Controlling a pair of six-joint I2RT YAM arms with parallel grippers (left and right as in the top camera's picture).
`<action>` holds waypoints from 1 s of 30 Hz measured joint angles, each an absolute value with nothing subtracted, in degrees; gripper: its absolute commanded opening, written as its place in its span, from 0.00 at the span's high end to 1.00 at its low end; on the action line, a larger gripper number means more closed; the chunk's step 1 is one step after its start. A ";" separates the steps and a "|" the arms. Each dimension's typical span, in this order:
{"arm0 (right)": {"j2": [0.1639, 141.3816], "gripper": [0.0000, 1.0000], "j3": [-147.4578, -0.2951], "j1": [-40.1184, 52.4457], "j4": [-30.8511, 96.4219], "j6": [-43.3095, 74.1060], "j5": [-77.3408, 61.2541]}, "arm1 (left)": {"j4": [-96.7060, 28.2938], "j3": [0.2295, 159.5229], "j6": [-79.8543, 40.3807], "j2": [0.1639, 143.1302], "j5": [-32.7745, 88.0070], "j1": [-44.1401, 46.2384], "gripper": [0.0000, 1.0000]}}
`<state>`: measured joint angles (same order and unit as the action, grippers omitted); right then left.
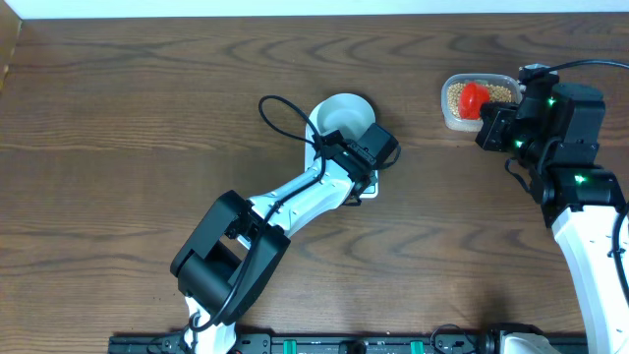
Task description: Scoop item into bowl and weigh 50g on scale
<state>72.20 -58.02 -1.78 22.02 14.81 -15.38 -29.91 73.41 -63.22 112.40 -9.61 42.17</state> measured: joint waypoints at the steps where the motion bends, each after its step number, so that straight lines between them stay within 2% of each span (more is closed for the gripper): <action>1: 72.20 0.99 -58.02 -1.78 22.02 14.81 -15.38 | -29.89 73.41 -63.22 112.40 -9.61 42.17 0.93; 30: 72.20 0.99 -58.02 -1.78 22.02 14.15 -15.38 | -29.45 73.41 -63.22 112.79 -9.85 42.24 0.93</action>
<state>72.20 -58.02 -1.78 22.02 14.15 -15.38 -29.45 73.41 -63.22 112.79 -9.85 42.24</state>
